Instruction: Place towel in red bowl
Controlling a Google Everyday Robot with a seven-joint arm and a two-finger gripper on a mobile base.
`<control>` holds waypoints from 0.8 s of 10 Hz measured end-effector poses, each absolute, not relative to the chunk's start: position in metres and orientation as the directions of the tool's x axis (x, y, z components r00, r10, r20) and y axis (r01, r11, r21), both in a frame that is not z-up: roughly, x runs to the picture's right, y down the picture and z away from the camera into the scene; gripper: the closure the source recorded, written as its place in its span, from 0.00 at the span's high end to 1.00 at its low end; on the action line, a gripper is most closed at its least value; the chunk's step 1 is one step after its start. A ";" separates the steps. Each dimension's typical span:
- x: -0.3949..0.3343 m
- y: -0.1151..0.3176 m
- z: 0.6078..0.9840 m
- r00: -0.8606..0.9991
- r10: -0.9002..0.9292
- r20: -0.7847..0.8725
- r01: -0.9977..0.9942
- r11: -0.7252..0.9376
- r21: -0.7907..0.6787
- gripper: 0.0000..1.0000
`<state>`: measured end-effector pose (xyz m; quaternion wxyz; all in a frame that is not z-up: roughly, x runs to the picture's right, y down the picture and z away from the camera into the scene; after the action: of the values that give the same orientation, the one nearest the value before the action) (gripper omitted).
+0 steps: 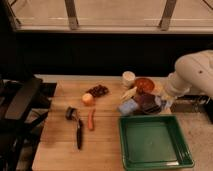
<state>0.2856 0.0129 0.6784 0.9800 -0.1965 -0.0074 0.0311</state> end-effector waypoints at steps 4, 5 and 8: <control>0.266 -0.084 0.728 0.999 -0.031 0.044 0.044 0.947 -0.317 0.00; 0.264 -0.099 0.742 0.997 -0.048 0.055 0.063 0.948 -0.313 0.00; 0.263 -0.141 0.802 0.990 -0.091 0.108 0.121 0.941 -0.314 0.00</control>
<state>0.2632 -0.1405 0.8017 0.9842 -0.1623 -0.0462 -0.0541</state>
